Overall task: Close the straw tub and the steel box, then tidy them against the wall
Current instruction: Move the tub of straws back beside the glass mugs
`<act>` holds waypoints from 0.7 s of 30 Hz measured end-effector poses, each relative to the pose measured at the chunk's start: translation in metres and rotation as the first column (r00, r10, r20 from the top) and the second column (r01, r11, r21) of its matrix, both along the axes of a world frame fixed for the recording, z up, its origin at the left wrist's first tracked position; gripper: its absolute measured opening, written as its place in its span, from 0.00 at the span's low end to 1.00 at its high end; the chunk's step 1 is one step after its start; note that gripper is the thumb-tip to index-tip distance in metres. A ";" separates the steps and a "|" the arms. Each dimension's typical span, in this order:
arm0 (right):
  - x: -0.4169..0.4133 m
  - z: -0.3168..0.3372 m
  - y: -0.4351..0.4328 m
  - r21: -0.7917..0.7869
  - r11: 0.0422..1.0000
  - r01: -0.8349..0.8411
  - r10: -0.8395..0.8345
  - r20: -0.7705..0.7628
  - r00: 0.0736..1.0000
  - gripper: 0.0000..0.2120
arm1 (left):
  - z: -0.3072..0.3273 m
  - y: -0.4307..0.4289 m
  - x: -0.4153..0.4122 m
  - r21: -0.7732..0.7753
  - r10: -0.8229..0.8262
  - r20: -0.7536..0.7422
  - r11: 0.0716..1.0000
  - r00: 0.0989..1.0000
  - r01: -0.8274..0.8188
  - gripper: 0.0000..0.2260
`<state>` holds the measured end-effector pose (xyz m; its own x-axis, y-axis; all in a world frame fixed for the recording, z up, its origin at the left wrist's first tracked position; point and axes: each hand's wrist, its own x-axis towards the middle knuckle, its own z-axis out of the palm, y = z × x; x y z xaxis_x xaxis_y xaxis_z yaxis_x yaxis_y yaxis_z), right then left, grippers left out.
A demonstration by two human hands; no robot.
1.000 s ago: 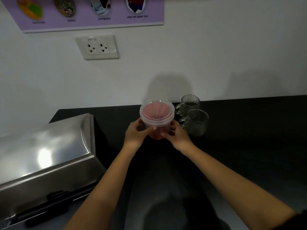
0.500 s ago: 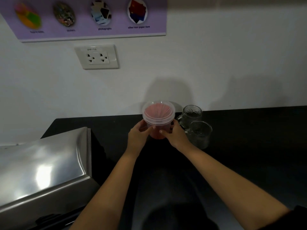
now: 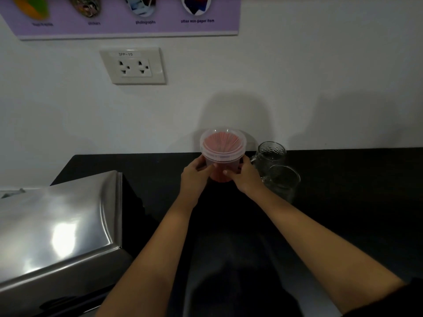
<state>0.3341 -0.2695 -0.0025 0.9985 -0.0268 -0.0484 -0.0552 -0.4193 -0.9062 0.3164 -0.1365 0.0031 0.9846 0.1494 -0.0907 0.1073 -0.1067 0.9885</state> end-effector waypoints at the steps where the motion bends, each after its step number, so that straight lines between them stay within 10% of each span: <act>1: 0.001 0.000 0.000 -0.001 1.000 0.005 -0.005 -0.002 1.000 0.33 | -0.001 0.000 0.000 -0.001 -0.002 -0.004 1.000 1.000 0.002 0.20; 21: 0.008 -0.002 0.004 0.047 0.999 0.022 -0.021 -0.016 1.000 0.33 | 0.001 0.004 0.005 0.018 0.010 -0.027 1.000 1.000 -0.010 0.20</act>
<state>0.3422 -0.2651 -0.0050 0.9968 -0.0457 -0.0659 -0.0783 -0.3750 -0.9237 0.3210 -0.1323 0.0041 0.9803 0.1609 -0.1143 0.1349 -0.1233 0.9832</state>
